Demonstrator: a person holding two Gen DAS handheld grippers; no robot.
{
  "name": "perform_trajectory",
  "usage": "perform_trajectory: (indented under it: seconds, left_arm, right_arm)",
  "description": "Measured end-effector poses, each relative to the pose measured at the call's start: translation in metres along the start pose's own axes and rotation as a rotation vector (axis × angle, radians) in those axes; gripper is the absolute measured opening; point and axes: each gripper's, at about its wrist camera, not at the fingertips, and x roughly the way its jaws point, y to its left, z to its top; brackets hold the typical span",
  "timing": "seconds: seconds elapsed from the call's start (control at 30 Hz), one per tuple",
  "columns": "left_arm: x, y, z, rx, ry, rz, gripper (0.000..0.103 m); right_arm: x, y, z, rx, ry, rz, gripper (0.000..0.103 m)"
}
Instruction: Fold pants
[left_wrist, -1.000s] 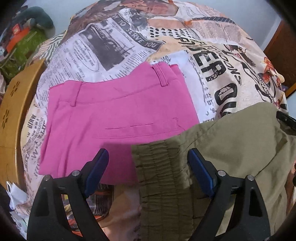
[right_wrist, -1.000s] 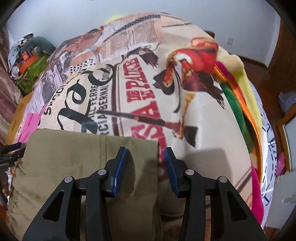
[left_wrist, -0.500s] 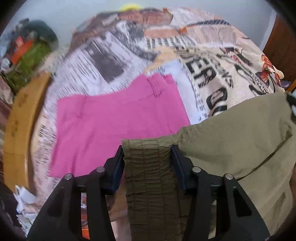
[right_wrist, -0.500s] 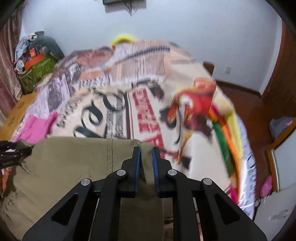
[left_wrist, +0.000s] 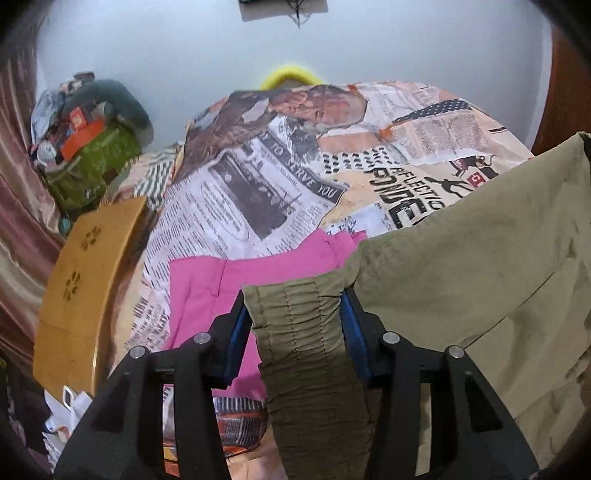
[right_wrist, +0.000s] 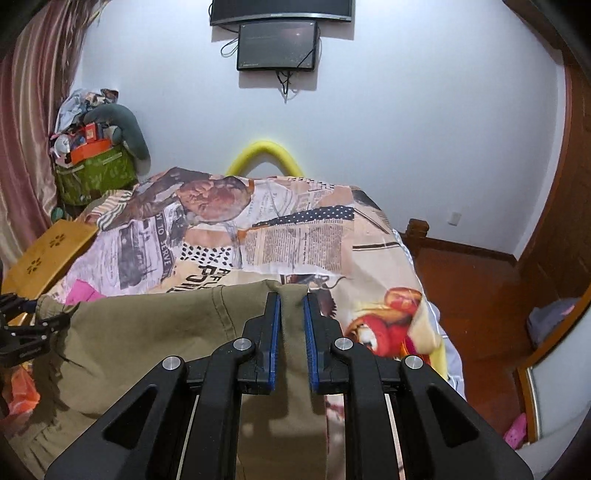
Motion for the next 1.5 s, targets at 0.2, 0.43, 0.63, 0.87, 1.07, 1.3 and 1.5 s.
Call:
perform_trajectory:
  seconds: [0.2,0.43,0.63,0.87,1.07,1.3,1.5]
  left_arm:
    - [0.025,0.002,-0.007,-0.023,0.061,-0.005,0.048]
    - [0.053,0.001,-0.014,-0.019,0.118,-0.022,0.048]
    - [0.067,-0.003,-0.019,0.007,0.156,-0.011,0.057]
    - [0.047,0.010,-0.012,-0.021,0.158,-0.015,0.082]
    - [-0.001,0.027,-0.003,-0.080,0.110,-0.038,0.090]
    - [-0.053,0.031,-0.020,-0.054,0.091,-0.037,0.095]
    - [-0.078,0.017,-0.062,0.034,0.118,-0.015,0.097]
  right_arm:
    - [0.046,-0.001,-0.004,0.034,0.072,0.012,0.011]
    - [0.099,-0.009,-0.020,0.097,0.232,0.042,0.011]
    - [0.121,-0.014,-0.032,0.125,0.372,-0.038,0.017]
    - [0.072,-0.009,-0.028,0.080,0.319,0.003,0.057]
    - [0.001,-0.009,-0.020,0.094,0.226,0.064,0.067]
    - [-0.085,-0.009,-0.049,0.018,0.163,0.043,0.072]
    - [-0.116,-0.019,-0.104,0.015,0.237,0.021,0.075]
